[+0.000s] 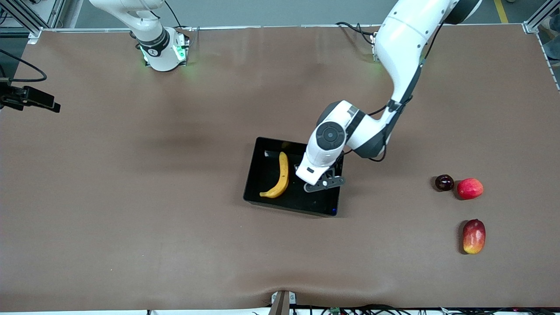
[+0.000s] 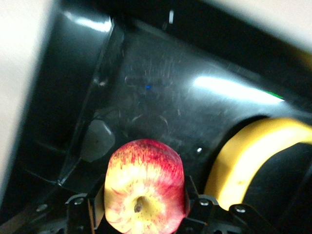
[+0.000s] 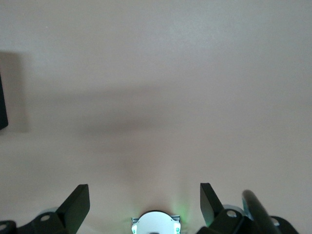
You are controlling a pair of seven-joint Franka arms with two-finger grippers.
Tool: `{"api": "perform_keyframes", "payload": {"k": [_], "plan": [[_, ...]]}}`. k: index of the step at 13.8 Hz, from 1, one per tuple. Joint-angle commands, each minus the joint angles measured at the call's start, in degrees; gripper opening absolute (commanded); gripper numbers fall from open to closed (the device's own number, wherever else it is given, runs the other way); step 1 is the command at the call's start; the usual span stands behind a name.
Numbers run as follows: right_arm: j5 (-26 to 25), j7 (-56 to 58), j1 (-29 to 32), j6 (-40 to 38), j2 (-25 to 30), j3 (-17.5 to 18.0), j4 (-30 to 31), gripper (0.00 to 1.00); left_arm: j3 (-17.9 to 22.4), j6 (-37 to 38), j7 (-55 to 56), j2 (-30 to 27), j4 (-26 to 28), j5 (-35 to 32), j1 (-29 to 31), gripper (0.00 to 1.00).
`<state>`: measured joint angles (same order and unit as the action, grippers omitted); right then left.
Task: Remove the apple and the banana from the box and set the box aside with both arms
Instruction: 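Lift the red apple out and lower it beside the mango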
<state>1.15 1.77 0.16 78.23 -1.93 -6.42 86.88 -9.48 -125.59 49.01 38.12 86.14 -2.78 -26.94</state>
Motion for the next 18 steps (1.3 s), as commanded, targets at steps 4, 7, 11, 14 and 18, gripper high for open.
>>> {"api": "perform_keyframes", "payload": {"k": [4,7,11,14,18], "plan": [[0.0,0.3,0.8,-0.7,0.0,0.4,-0.3,1.00,-0.4,8.1,-13.7,-8.4,-2.3,-0.4,11.4,0.00],[0.0,0.4,0.8,-0.7,0.0,0.5,-0.3,1.00,-0.3,8.9,-24.2,-7.7,-1.7,-0.9,18.6,0.00],[0.0,0.3,0.6,-0.7,0.0,0.5,-0.3,1.00,0.0,7.3,-28.9,-3.4,-2.1,-4.7,23.6,0.00],[0.0,0.3,0.6,-0.7,0.0,0.4,-0.3,1.00,0.0,3.4,-29.8,-0.2,-2.2,-12.3,26.9,0.00],[0.0,0.2,0.6,-0.7,0.0,0.5,-0.3,1.00,-0.1,-2.1,-33.9,3.2,-1.9,-17.2,33.1,0.00]]}}
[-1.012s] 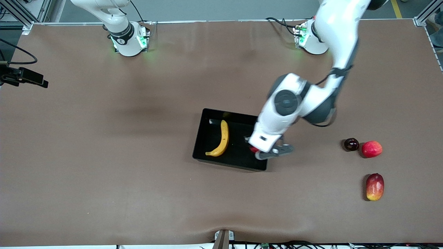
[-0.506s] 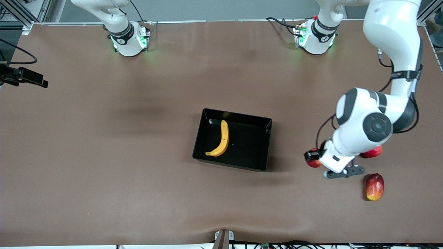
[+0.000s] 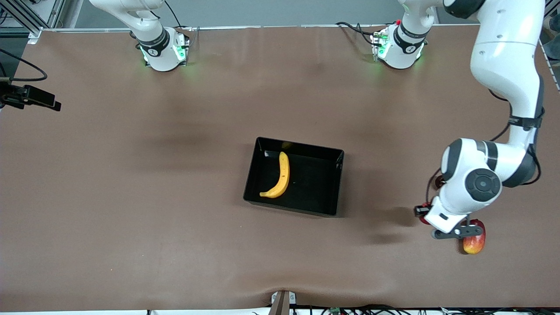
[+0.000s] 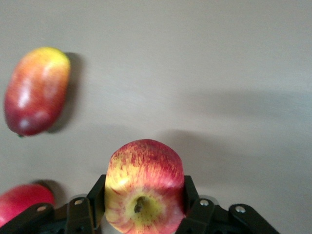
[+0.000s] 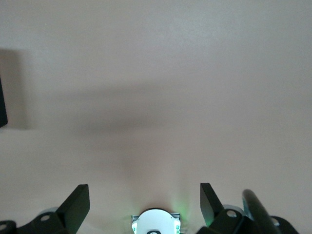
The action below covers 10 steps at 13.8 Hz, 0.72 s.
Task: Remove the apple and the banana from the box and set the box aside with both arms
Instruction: 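Lift the red apple out and lower it beside the mango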
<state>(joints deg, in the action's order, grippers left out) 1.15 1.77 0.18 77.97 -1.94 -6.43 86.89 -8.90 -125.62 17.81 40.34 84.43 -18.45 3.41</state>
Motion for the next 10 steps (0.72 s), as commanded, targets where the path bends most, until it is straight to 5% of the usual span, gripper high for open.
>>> {"api": "perform_keyframes", "payload": {"k": [1,4,5,8,10], "plan": [[0.0,0.1,0.6,-0.4,0.0,0.5,-0.3,1.00,-0.7,-2.6,-3.5,1.5,-0.2,-1.5,3.6,0.00],[0.0,0.2,0.7,-0.4,0.0,0.5,-0.3,1.00,-0.7,-2.8,-3.5,2.5,-0.1,-1.3,3.9,0.00],[0.0,0.2,0.7,-0.4,0.0,0.5,-0.3,1.00,-0.7,-2.8,-3.6,3.1,-0.1,-1.3,4.0,0.07],[0.0,0.2,0.6,-0.4,0.0,0.5,-0.3,1.00,-0.7,-2.8,-3.6,3.5,0.1,-0.9,4.0,1.00],[0.0,0.2,0.6,-0.4,0.0,0.5,-0.3,1.00,-0.8,-2.7,-3.8,2.9,0.2,-0.9,4.3,1.00]]}}
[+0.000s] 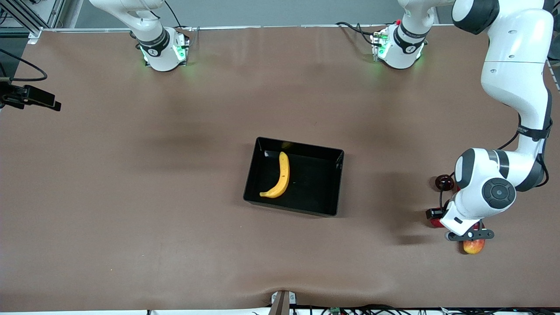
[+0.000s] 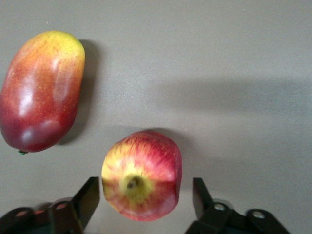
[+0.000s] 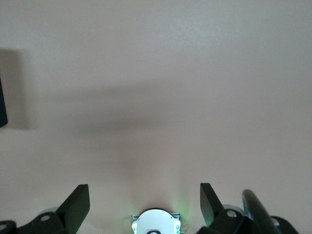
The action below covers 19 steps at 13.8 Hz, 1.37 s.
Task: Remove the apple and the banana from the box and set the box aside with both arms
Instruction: 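Lift the red apple out and lower it beside the mango, then open the left gripper to release the red apple, then move the left gripper back into the tray above the banana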
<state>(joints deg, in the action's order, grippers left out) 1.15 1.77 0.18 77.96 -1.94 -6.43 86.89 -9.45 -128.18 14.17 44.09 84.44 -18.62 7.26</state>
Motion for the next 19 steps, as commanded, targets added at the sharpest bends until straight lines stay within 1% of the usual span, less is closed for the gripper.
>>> {"api": "perform_keyframes", "payload": {"k": [1,3,4,6,8,9,11,13,15,19], "plan": [[0.0,0.2,0.6,-0.4,0.0,0.5,-0.3,1.00,-0.7,0.4,-0.7,-1.7,0.1,-0.7,0.6,1.00],[0.0,0.2,0.6,-0.4,0.0,0.5,-0.3,1.00,-1.2,3.6,-0.8,-5.7,-0.1,-0.5,-0.1,1.00],[0.0,0.2,0.6,-0.4,0.0,0.5,-0.3,1.00,-3.6,4.9,-0.6,-7.2,-0.2,-0.2,-0.1,1.00],[0.0,0.2,0.7,-0.4,0.0,0.5,-0.3,1.00,-8.5,6.4,1.5,-8.0,-0.2,0.1,-0.2,1.00],[0.0,0.2,0.6,-0.4,0.0,0.5,-0.3,1.00,-13.4,6.6,9.9,-7.6,0.0,-0.1,-0.9,1.00],[0.0,0.2,0.6,-0.4,0.0,0.5,-0.3,1.00,-15.1,6.7,13.6,-7.4,0.1,-0.2,-2.6,1.00],[0.0,0.2,0.7,-0.4,0.0,0.5,-0.3,1.00,-15.5,7.0,17.9,-7.3,0.1,0.0,-8.1,1.00],[0.0,0.2,0.7,-0.5,0.0,0.5,-0.3,1.00,-15.5,6.9,25.2,-6.5,-0.3,-0.4,-13.8,1.00],[0.0,0.2,0.7,-0.5,0.0,0.5,-0.3,1.00,-15.5,6.7,29.8,-5.4,-0.6,-0.3,-17.4,1.00],[0.0,0.3,0.7,-0.5,0.0,0.5,-0.3,1.00,-15.2,3.7,32.6,-3.9,-0.8,-0.5,-22.6,1.00]]}}
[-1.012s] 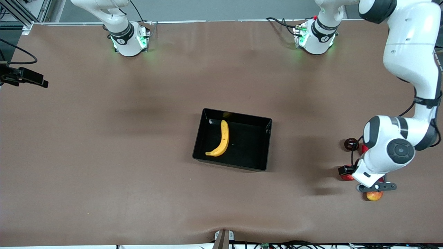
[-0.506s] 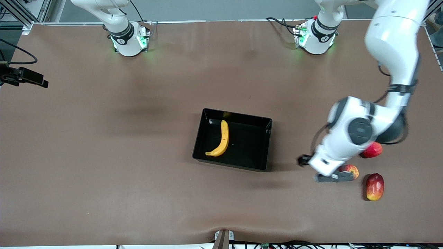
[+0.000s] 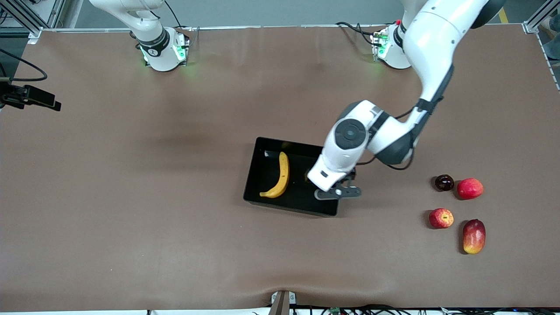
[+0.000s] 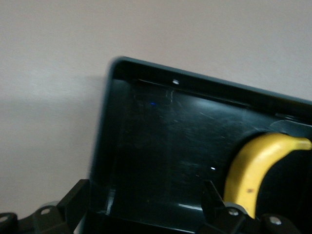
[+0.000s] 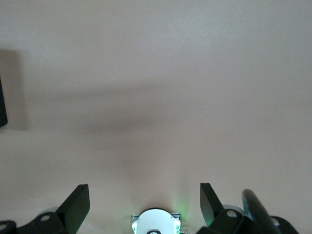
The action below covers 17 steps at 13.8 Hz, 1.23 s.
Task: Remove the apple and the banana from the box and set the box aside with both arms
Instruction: 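Move the left gripper back into the tray above the banana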
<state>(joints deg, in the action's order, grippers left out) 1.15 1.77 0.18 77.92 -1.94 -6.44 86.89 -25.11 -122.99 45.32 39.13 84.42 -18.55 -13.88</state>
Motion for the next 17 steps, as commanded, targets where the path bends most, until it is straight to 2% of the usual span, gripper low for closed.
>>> {"api": "perform_keyframes", "payload": {"k": [1,6,10,17], "plan": [[0.0,0.3,0.8,-0.5,0.0,0.5,-0.3,1.00,0.6,-3.0,3.0,2.0,-0.8,-0.5,-2.5,1.00],[0.0,0.3,0.9,-0.6,-0.3,0.6,-0.3,1.00,1.3,-12.5,6.4,7.7,-3.2,-0.7,-6.2,1.00],[0.0,0.4,1.0,-0.7,-0.3,0.6,-0.3,1.00,5.8,-15.7,8.2,10.7,-6.0,-0.5,-11.2,1.00],[0.0,0.4,1.0,-0.7,-0.3,0.6,-0.3,1.00,7.4,-17.0,5.7,12.5,-6.0,-0.8,-12.3,1.00]]}}
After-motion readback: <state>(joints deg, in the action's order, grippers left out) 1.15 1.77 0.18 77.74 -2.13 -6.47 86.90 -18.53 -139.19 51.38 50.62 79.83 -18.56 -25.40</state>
